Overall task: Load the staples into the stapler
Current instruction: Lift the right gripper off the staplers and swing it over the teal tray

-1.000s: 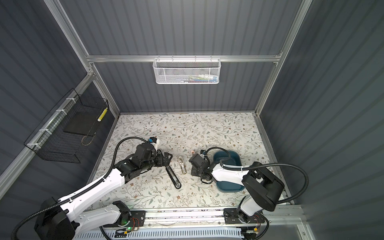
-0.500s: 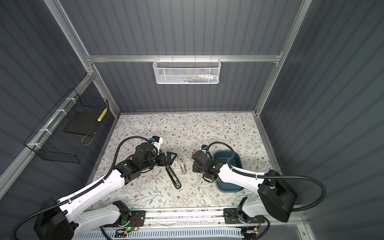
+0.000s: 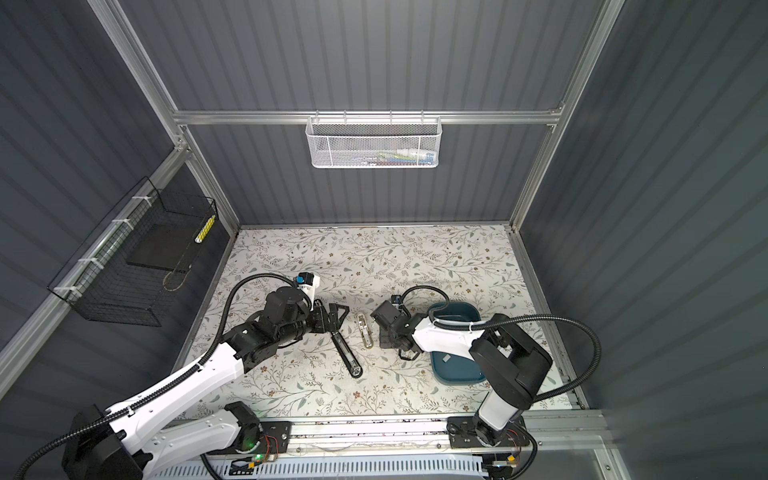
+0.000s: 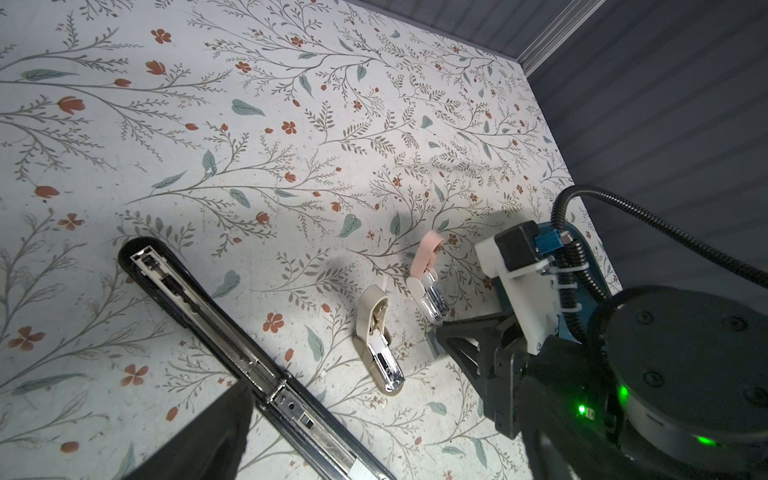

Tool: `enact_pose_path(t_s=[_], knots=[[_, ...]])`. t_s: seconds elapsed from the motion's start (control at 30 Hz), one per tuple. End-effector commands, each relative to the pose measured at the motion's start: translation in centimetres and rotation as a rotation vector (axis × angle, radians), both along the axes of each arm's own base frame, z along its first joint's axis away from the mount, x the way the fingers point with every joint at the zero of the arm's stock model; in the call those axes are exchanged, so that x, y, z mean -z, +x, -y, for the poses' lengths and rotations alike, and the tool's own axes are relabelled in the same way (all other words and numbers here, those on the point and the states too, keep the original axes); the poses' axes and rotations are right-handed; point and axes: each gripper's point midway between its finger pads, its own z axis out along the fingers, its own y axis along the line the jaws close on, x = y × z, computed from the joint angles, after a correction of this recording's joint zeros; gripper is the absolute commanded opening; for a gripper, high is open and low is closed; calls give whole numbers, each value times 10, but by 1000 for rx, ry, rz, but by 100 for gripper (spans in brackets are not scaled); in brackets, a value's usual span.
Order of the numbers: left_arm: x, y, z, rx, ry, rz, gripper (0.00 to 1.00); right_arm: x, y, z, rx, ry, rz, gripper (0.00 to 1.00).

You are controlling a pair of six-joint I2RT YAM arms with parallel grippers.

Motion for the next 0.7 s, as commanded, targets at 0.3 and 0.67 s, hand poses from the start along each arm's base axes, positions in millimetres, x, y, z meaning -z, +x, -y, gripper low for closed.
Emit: enact_pose_path(t_s=[0.3, 0.67], knots=[[1, -3, -12, -43, 21, 3, 99, 14, -8, 0, -8, -22, -61, 0], [-8, 7, -42, -162, 162, 32, 99, -71, -22, 28, 44, 49, 37, 0]])
